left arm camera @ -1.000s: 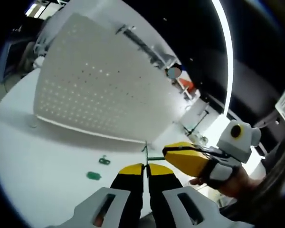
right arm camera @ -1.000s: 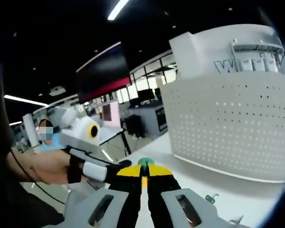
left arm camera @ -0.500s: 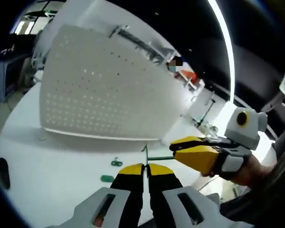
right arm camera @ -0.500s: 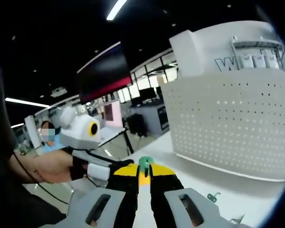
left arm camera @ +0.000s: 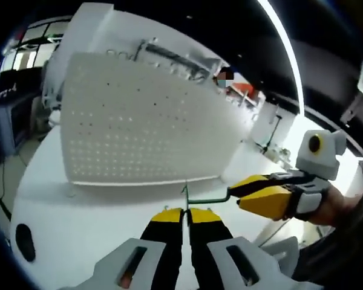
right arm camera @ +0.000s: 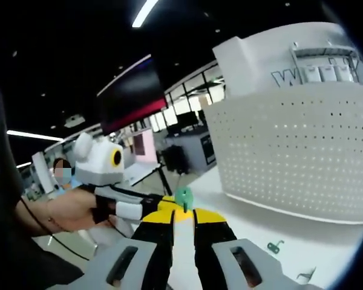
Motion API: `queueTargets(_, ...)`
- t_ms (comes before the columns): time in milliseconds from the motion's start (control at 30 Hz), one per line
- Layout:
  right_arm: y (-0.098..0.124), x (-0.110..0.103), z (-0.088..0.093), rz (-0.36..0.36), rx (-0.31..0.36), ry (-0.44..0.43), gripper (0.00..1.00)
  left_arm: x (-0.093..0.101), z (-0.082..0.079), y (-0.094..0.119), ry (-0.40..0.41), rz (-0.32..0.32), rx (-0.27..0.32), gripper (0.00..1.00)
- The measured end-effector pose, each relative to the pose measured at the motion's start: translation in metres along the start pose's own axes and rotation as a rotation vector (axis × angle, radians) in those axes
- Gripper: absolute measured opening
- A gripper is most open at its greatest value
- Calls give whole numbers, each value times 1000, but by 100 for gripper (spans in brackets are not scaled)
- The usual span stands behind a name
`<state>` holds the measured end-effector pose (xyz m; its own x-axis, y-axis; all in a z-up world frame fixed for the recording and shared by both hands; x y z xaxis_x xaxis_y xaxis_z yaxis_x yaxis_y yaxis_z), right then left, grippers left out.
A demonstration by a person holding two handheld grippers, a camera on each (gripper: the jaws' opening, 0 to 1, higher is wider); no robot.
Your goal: Insert the hook assembly into the mounting plate slot until the hook locks in place.
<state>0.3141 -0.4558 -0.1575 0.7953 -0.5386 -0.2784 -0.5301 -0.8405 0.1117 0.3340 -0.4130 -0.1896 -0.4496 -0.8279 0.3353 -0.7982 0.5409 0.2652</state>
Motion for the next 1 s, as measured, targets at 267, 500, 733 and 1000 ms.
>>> queueTargets(267,-2,1,-6,7,37,-76,13,9,-5,-3,-75,11,12,2)
queueTargets(500,-3,4,-9,20,59,-112,9,18,-9,-4,-65,33,41,2)
queueTargets(733,-5,5,-12,27,75,-145,8,23,-10,-7,-87,43,60,2)
queueTargets(1000,-6,7,-12,30,91,-214,7,26,-17,-4,-124,40,88,2)
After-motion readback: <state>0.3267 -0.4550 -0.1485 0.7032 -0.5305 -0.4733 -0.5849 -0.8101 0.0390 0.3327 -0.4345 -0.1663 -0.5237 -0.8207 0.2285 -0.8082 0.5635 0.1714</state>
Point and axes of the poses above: the point that each gripper's makers call its tool centre point, and the gripper's own axes: y roughly backward along the fingers, x roughly to its right, z roughly out of its underside, the point moved 1 cm from there along y, roughly backward along the fingers, and after that the axes turned 7 degrees about x, right-handed, at the moved point
